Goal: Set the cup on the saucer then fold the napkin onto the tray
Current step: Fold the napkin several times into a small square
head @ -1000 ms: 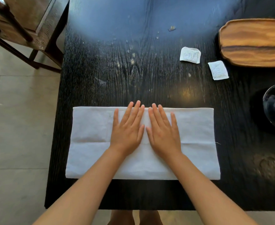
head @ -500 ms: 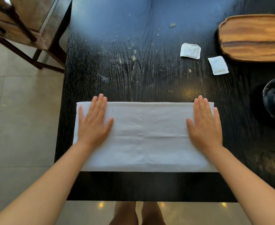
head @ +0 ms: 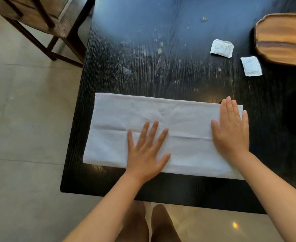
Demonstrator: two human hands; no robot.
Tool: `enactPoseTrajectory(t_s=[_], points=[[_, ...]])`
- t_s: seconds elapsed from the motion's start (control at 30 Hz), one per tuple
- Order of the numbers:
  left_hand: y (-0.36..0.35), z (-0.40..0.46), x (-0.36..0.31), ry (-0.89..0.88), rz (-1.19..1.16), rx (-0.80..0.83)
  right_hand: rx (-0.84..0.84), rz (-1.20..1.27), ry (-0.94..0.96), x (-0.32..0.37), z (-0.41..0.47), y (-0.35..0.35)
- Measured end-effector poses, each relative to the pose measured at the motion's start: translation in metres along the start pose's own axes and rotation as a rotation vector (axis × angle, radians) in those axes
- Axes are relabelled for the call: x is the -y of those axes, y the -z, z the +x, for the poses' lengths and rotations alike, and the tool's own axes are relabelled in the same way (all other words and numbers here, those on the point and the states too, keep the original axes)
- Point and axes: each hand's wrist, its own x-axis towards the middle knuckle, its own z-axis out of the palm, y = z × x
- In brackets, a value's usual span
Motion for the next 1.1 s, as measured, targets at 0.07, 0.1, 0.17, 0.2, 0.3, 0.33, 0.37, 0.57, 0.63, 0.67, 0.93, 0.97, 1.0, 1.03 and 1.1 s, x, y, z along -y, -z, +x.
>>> enactPoseTrajectory(t_s=[0.07, 0.1, 0.17, 0.2, 0.3, 0.33, 0.37, 0.57, 0.63, 0.67, 0.93, 0.97, 1.0, 1.03, 1.1], points=[[0.002, -0.012, 0.032, 0.082, -0.002, -0.006, -0.002, 0.008, 0.003, -0.001, -0.001, 0.0], [0.003, -0.019, 0.049, 0.129, 0.0, -0.013, -0.003, 0.01, 0.004, -0.001, -0.001, 0.0], [0.007, -0.03, 0.075, 0.198, -0.008, -0.011, -0.003, 0.018, 0.007, -0.001, -0.002, 0.0], [0.008, -0.033, 0.082, 0.213, -0.012, -0.007, -0.004, 0.02, 0.01, -0.001, -0.002, 0.0], [0.01, -0.035, 0.085, 0.224, -0.013, -0.011, -0.026, 0.013, -0.042, 0.002, -0.002, 0.002], [0.01, -0.034, 0.083, 0.231, -0.013, -0.013, -0.046, 0.024, -0.078, 0.009, -0.004, 0.003], [0.01, -0.034, 0.082, 0.235, -0.013, -0.015, -0.075, 0.052, -0.102, 0.02, -0.009, 0.005], [0.011, -0.034, 0.083, 0.226, -0.011, -0.031, -0.029, 0.157, 0.254, 0.155, -0.077, -0.013], [0.01, -0.033, 0.082, 0.223, -0.004, -0.03, 0.034, 0.106, 0.291, 0.167, -0.091, -0.025], [0.01, -0.033, 0.082, 0.223, -0.006, -0.031, 0.053, 0.086, 0.282, 0.161, -0.093, -0.028], [0.011, -0.034, 0.083, 0.231, 0.005, -0.014, 0.088, 0.004, 0.109, 0.04, -0.088, -0.021], [0.011, -0.034, 0.083, 0.232, 0.003, -0.011, 0.086, -0.008, 0.085, 0.027, -0.088, -0.019], [0.012, -0.034, 0.082, 0.232, -0.003, -0.009, 0.083, -0.025, 0.071, 0.016, -0.089, -0.016], [0.012, -0.034, 0.082, 0.232, -0.009, -0.007, 0.086, -0.045, 0.068, 0.008, -0.091, -0.015], [0.012, -0.036, 0.082, 0.231, -0.015, -0.003, 0.103, -0.067, 0.076, -0.002, -0.097, -0.013]])
